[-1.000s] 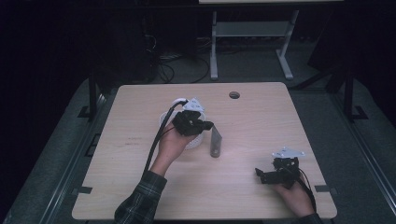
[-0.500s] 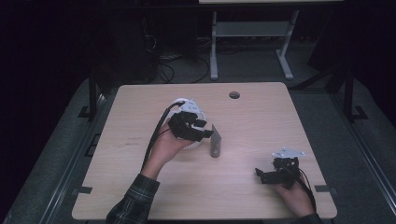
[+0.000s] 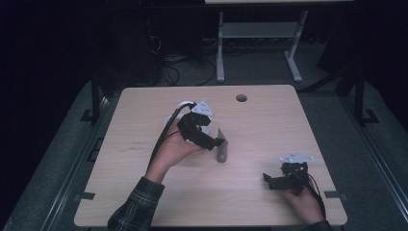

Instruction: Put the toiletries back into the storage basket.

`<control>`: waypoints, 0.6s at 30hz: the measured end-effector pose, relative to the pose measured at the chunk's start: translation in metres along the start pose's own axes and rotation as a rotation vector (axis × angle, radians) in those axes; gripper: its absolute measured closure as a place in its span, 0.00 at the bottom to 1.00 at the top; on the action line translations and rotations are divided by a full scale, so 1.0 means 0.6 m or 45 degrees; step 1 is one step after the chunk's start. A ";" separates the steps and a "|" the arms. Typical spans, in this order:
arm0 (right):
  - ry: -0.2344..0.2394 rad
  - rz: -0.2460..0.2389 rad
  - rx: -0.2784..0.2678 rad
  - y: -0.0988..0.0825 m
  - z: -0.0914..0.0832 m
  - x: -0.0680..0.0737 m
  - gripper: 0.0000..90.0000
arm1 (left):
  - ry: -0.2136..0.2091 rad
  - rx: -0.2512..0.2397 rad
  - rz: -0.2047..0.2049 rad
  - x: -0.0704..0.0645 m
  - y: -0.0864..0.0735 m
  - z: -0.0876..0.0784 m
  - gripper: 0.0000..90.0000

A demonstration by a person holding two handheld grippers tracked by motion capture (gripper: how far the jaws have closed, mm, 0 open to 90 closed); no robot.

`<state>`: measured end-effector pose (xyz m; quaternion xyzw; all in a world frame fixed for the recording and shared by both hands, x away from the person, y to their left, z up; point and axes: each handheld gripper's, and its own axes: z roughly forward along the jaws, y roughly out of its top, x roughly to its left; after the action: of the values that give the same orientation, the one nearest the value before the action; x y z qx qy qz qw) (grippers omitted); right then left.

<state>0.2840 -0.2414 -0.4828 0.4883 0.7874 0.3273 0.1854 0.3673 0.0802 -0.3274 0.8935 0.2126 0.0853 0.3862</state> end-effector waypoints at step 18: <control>-0.001 -0.001 0.000 0.000 0.000 0.000 0.00 | -0.015 0.076 0.042 -0.008 0.015 0.054 0.14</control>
<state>0.2840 -0.2415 -0.4828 0.4882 0.7875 0.3272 0.1858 0.3759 0.0514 -0.3431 0.9086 0.1978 0.0800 0.3591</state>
